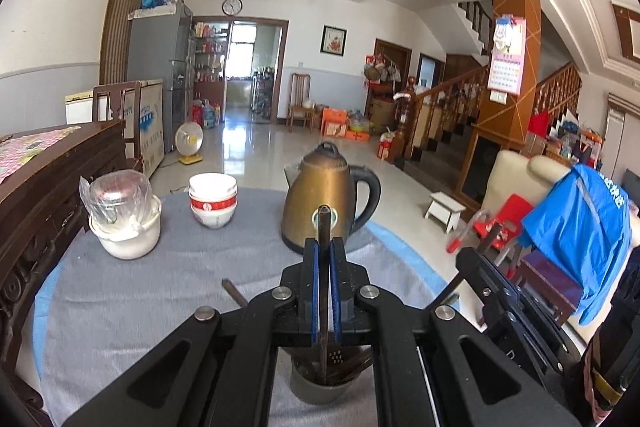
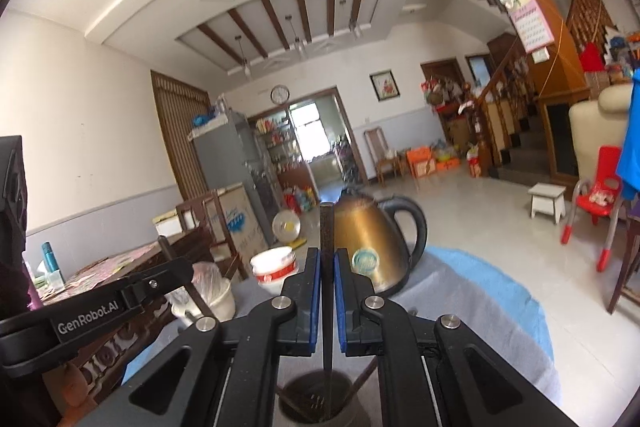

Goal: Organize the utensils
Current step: 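Open the left gripper over the holder while the right gripper releases its chopstick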

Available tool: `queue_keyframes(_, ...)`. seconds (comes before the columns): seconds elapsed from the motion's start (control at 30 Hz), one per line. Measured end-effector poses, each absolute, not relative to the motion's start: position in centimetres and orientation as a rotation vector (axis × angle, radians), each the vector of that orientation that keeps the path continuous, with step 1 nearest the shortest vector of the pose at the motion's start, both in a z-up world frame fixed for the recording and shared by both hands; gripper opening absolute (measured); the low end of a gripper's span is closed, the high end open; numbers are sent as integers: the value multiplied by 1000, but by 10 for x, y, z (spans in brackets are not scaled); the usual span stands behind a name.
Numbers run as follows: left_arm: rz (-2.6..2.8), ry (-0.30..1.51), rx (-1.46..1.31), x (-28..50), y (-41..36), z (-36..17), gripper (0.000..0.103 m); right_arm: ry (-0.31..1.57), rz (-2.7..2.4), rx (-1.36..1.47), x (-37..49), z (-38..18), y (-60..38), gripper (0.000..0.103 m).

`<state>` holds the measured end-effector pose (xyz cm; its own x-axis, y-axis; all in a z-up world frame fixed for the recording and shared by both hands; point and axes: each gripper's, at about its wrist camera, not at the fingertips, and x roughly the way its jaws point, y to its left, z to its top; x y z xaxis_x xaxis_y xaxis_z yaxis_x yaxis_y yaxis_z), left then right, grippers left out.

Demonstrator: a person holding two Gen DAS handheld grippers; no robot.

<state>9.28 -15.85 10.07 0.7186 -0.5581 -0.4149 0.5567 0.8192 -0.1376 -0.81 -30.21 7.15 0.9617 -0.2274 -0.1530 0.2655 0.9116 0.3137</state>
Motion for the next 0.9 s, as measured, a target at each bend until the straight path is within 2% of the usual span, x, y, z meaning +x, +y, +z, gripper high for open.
queue_keyframes(0.2, -613, 459, 34, 80, -152, 99, 10, 167, -213, 414, -13, 62, -313, 11)
queue_keyframes(0.27, -604, 451, 41, 75, -147, 100, 24, 176, -212, 426, -15, 60, -314, 11)
queue_keyframes(0.3, -602, 449, 38, 74, -145, 100, 36, 180, -209, 432, -18, 60, -314, 11)
queue_keyframes(0.33, -595, 446, 28, 72, -139, 101, 41, 181, -210, 437, -18, 60, -315, 11)
queue_keyframes(0.4, -580, 442, 15, 70, -130, 103, 44, 182, -211, 443, -23, 61, -313, 11)
queue_keyframes(0.5, -557, 455, -1, 68, -116, 103, 56, 179, -211, 459, -29, 64, -312, 11)
queue_keyframes(0.57, -537, 464, -5, 66, -107, 102, 58, 177, -205, 472, -32, 65, -310, 11)
queue_keyframes(0.63, -517, 475, 3, 63, -99, 100, 65, 178, -202, 481, -33, 69, -306, 11)
queue_keyframes(0.73, -495, 492, 15, 55, -90, 95, 72, 180, -195, 490, -40, 69, -302, 12)
queue_keyframes(0.9, -472, 533, 56, 41, -81, 84, 76, 202, -190, 500, -51, 68, -290, 20)
